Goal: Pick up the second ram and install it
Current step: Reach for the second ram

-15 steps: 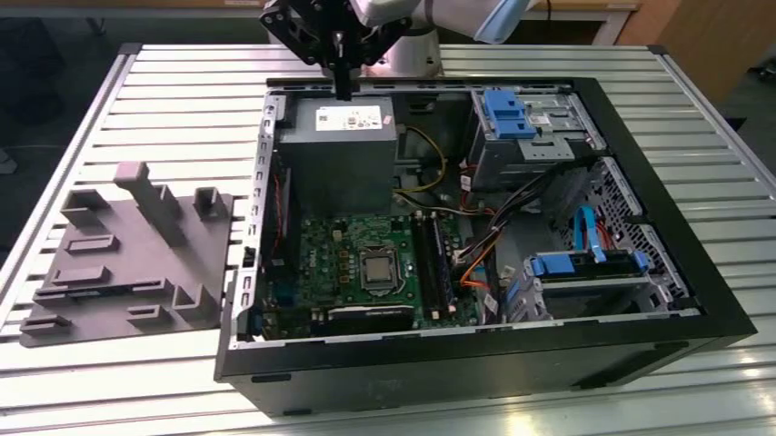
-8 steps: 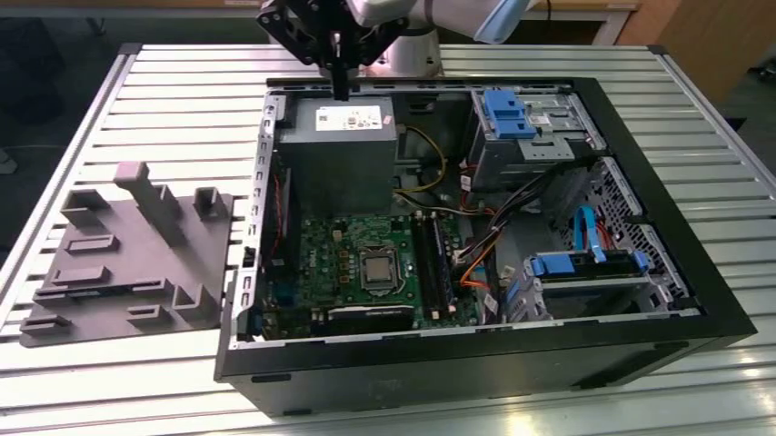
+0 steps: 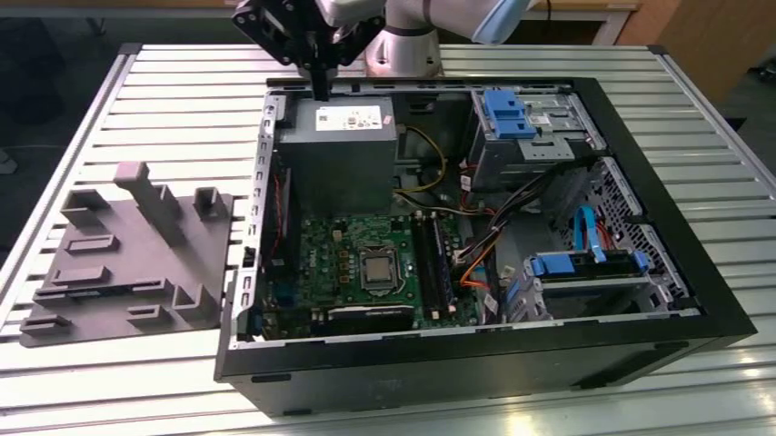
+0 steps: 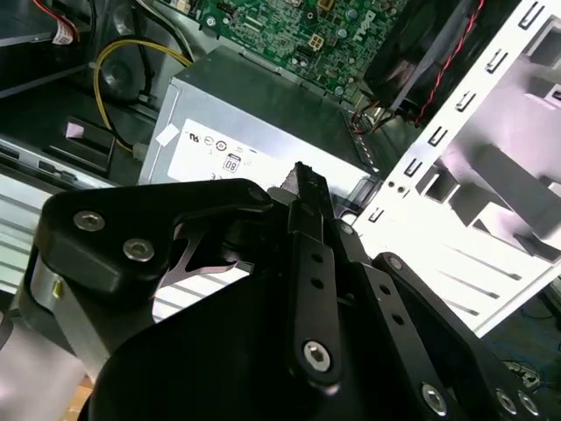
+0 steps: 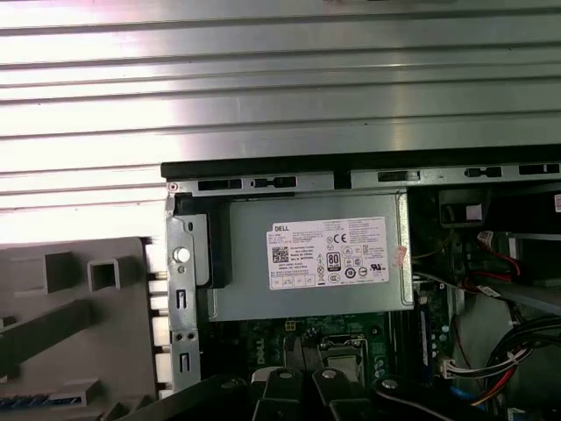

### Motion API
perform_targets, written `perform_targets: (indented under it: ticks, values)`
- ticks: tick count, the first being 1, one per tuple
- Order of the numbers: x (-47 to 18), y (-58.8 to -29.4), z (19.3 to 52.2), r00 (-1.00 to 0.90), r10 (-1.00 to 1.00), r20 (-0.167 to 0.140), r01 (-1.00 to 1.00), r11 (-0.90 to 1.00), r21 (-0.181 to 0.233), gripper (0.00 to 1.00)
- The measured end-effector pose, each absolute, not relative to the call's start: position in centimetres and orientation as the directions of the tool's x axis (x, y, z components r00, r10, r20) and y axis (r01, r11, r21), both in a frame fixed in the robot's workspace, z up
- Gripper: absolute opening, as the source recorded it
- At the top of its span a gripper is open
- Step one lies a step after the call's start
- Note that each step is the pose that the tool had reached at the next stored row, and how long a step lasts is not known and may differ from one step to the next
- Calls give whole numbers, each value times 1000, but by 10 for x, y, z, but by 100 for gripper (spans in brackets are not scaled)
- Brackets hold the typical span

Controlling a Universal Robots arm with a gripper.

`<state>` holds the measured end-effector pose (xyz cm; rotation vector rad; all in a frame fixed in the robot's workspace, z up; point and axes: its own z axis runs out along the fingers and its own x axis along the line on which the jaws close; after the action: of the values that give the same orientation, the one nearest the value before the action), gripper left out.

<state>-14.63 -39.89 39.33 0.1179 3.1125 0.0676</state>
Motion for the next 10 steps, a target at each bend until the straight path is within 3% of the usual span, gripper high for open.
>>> perform_targets:
  ticks: [10]
  values:
    - [-151, -399, 393, -997, 76, -24, 75, 996, 44, 11]
